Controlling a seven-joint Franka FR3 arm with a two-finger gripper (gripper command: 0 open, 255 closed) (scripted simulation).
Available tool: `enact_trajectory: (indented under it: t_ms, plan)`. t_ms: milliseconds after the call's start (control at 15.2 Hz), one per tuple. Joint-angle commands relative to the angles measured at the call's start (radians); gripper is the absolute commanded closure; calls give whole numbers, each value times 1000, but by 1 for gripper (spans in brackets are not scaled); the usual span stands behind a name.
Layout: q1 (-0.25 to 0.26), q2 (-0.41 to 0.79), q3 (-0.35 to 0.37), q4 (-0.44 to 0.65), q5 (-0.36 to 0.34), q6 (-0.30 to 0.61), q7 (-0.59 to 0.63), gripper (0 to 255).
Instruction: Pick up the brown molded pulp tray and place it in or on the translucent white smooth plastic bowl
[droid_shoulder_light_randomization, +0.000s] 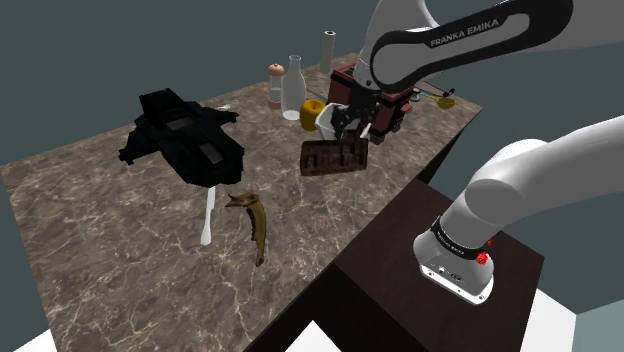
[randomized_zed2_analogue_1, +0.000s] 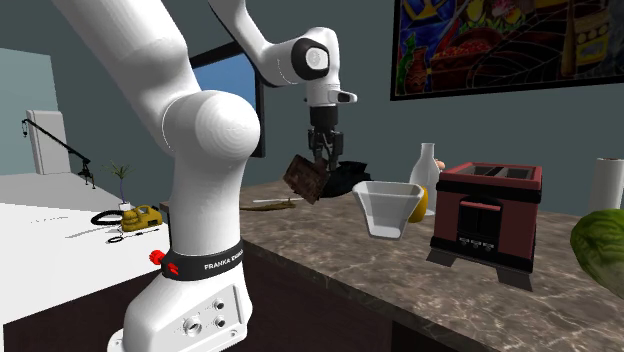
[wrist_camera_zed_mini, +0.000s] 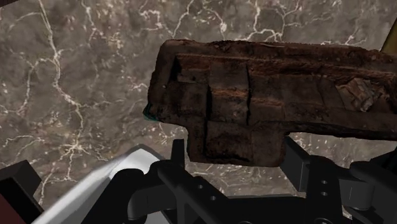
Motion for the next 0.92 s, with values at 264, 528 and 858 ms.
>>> enact_trajectory:
  t_ms: [264,528,858]
  plan:
    - [-17,-11,-24,59,-18,-71,-18,255]
    - [-68,105,-82,145,-57,-48,-95,255]
    - [-116,254,-147,278,-88,-37,-183,255]
